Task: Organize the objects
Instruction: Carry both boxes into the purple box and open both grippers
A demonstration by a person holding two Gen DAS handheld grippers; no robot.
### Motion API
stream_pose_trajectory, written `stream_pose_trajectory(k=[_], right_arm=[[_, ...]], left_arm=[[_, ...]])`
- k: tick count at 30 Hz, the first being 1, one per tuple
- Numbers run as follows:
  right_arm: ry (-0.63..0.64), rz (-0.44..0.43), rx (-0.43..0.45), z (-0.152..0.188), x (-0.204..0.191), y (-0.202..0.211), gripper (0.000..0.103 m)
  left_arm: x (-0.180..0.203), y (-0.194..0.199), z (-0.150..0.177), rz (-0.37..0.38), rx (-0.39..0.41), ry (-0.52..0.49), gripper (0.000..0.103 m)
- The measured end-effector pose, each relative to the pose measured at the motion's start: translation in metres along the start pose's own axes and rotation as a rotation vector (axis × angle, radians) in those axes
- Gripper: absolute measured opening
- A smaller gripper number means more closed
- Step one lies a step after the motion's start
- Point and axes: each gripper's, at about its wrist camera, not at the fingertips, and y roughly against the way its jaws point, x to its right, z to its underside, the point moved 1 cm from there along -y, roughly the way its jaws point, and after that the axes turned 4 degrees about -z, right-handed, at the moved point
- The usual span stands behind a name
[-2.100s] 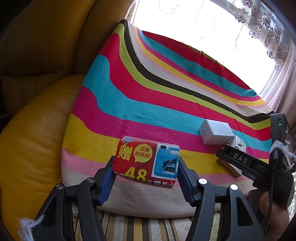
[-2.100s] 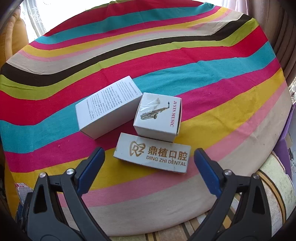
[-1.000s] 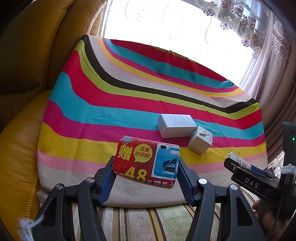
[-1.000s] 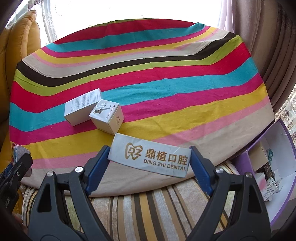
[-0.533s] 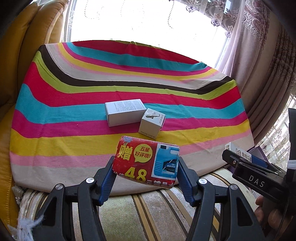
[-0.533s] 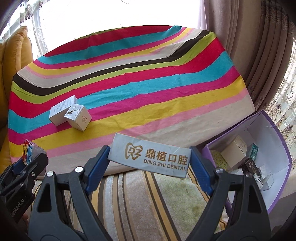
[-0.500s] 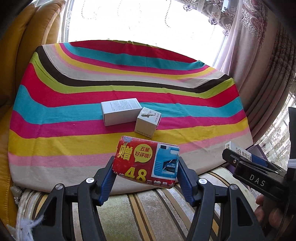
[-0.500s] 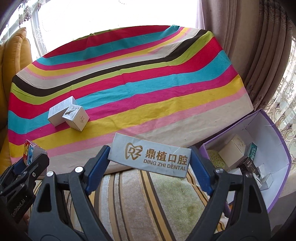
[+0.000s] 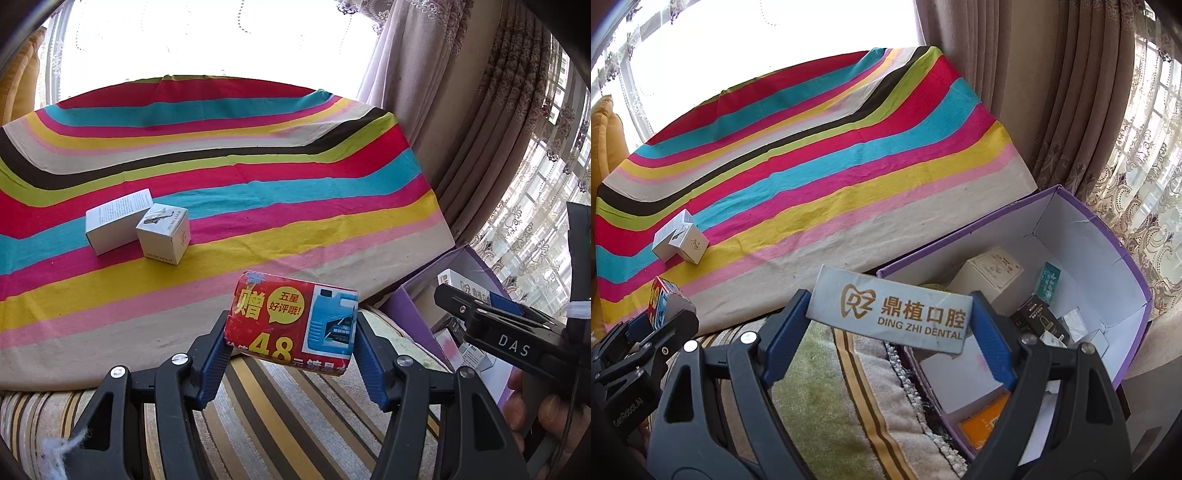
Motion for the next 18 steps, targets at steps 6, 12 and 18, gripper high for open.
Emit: stream_pose_trajectory(k=[6, 12, 18], right_arm=[[-0.024, 0.044, 0.010, 0.000, 0.044, 0.005, 0.086], [-0.051, 0.096, -0.003, 0.006, 0.089, 0.007, 0.086], [-0.079, 0.137, -0.013, 0.014, 0.124, 0.009, 0.086]], left_arm=[[0.038, -0.009, -0.004, 0.061, -0.018, -0.069, 0.063], [0.075, -0.020, -0.006, 0.104, -0.040, -0.137, 0.063], [0.110, -0.029, -0.005, 0.137, -0.062, -0.207, 0.063]])
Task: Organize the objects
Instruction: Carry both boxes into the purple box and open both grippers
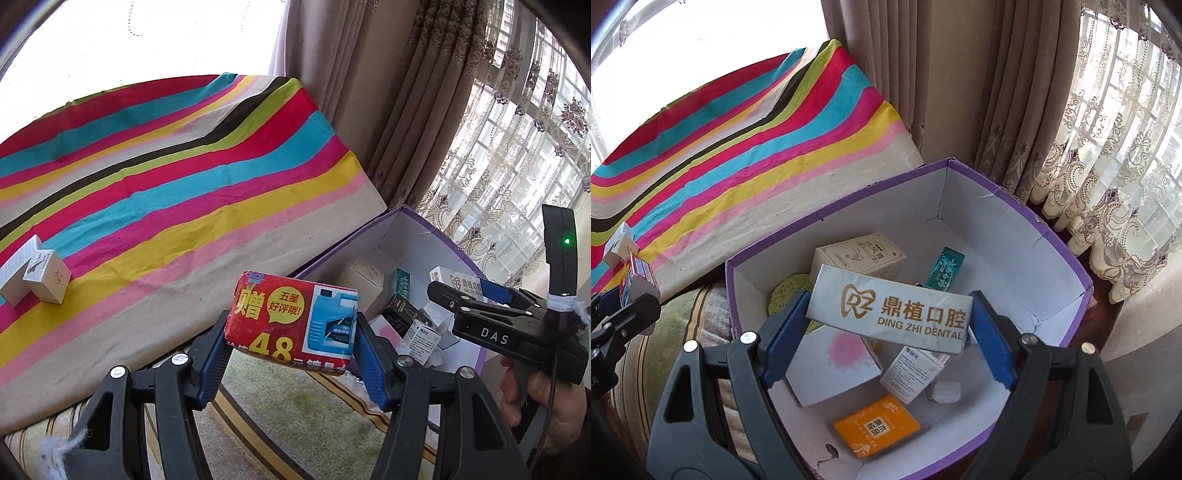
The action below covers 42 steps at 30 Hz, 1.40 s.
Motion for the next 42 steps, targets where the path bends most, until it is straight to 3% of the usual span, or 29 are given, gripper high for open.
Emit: stream_pose_trajectory(k=[16, 20, 25, 33, 37, 42], right_arm=[[-0.022, 0.056, 0.024, 0.000, 0.044, 0.003, 0.087], [-0.020, 0.054, 0.030, -0.001, 0.045, 0.004, 0.093], [-0.012, 0.051, 0.047, -0.003, 0.043, 0.007, 0.095], [0.022, 0.060, 0.072, -0.006, 0.032, 0.014, 0.098], [0.029, 0.076, 0.085, -0.007, 0.027, 0.017, 0.099], [0.064, 0.094, 0.158, -0.009, 0.021, 0.026, 0.100]], left_arm=[[0.065, -0.023, -0.012, 0.079, -0.042, -0.145, 0.064], [0.069, -0.025, -0.013, 0.087, -0.049, -0.140, 0.079], [0.063, -0.023, -0.014, 0.084, -0.046, -0.109, 0.083], [0.050, -0.016, -0.015, 0.037, -0.023, -0.071, 0.084], [0.046, -0.010, -0.016, -0.040, -0.008, -0.070, 0.086], [0.035, 0.008, -0.015, -0.099, 0.092, -0.086, 0.086]])
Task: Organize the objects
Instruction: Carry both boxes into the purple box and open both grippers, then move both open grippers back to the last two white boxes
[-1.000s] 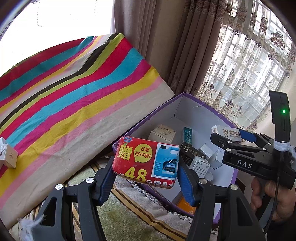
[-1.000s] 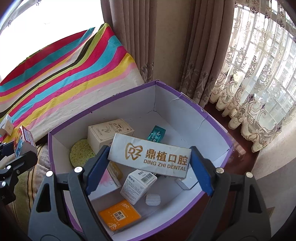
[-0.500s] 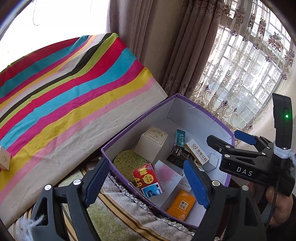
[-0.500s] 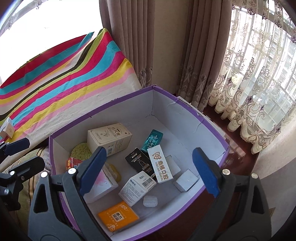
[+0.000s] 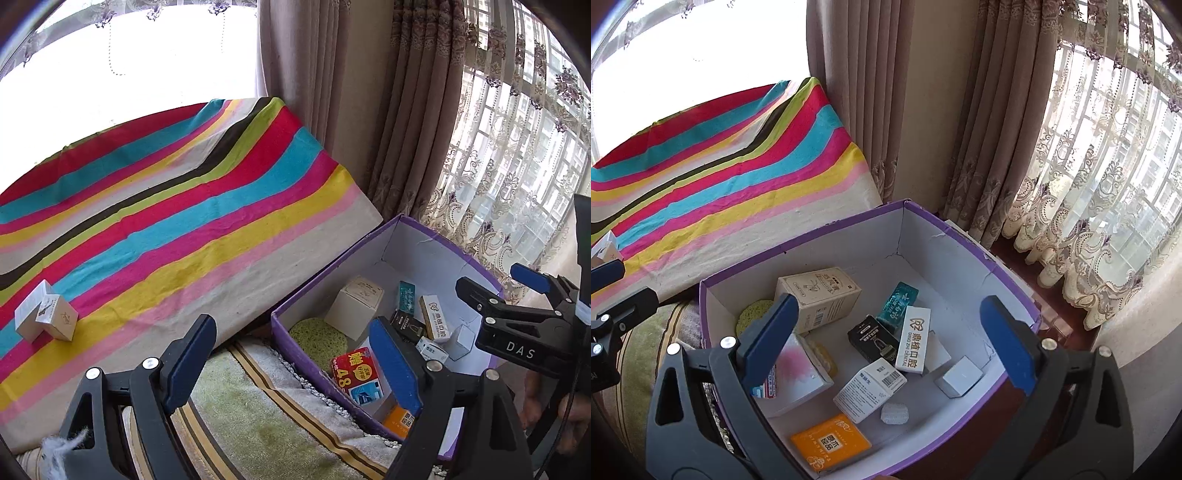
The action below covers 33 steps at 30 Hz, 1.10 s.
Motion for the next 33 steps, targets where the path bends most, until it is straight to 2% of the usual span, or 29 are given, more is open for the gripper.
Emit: stream_pose_trajectory(k=[2, 5, 8, 12, 15, 22, 33], right_arm=[[0.018, 0.027, 0.015, -0.001, -0.004, 0.002, 0.100], [0.012, -0.044, 0.006, -0.002, -0.007, 0.002, 0.100], [-0.019, -0.118, -0.010, 0.000, -0.010, 0.002, 0.100], [-0.005, -0.112, -0.036, 0.003, -0.024, 0.002, 0.100], [-0.010, -0.136, -0.057, 0.005, -0.033, 0.002, 0.100], [0.031, -0.191, -0.065, 0.005, -0.065, 0.006, 0.100], [0.080, -0.264, -0.099, 0.004, -0.109, 0.004, 0.100]], left_arm=[[-0.004, 0.008, -0.001, -0.012, 0.044, -0.011, 0.086], [-0.010, 0.017, -0.001, -0.042, 0.093, -0.025, 0.086], [-0.020, 0.019, 0.002, 0.009, 0.075, -0.010, 0.086], [-0.036, 0.018, 0.010, 0.016, 0.028, 0.035, 0.086], [-0.050, 0.020, 0.018, 0.048, 0.020, 0.083, 0.086], [-0.088, 0.028, 0.033, 0.017, 0.007, 0.166, 0.086], [-0.153, 0.046, 0.062, -0.083, -0.010, 0.312, 0.086]])
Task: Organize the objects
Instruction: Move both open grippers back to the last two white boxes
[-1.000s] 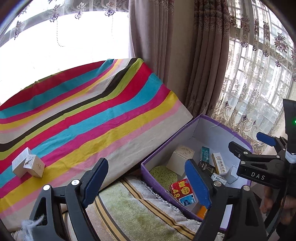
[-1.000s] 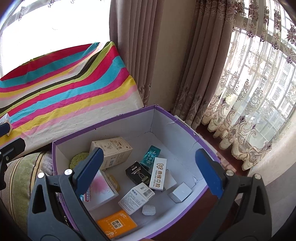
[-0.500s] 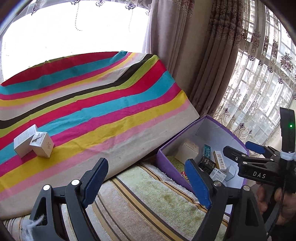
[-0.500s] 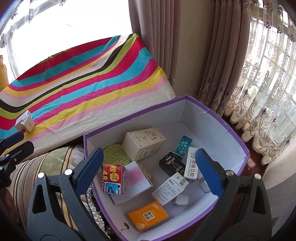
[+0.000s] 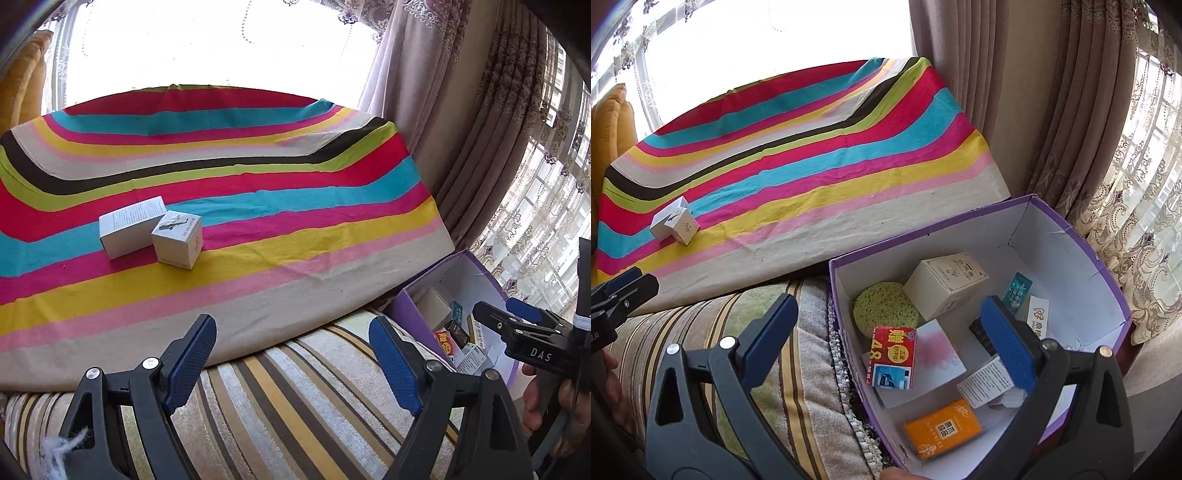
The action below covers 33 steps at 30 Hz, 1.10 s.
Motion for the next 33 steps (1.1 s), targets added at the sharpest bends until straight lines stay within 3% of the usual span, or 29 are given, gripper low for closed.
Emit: stream_pose_trajectory(k=[8, 16, 33], right_arm=[[0.045, -0.076, -0.011, -0.006, -0.035, -0.010, 0.100], [0.101, -0.159, -0.026, -0.015, -0.075, -0.022, 0.100], [0.173, -0.199, -0.125, -0.033, -0.197, -0.071, 0.100]], left_arm=[[-0.051, 0.008, 0.004, -0.042, 0.004, 0.138, 0.086], [-0.077, 0.006, 0.001, -0.069, -0.005, 0.186, 0.086], [-0.161, 0.010, -0.005, -0.202, -0.006, 0.355, 0.086]])
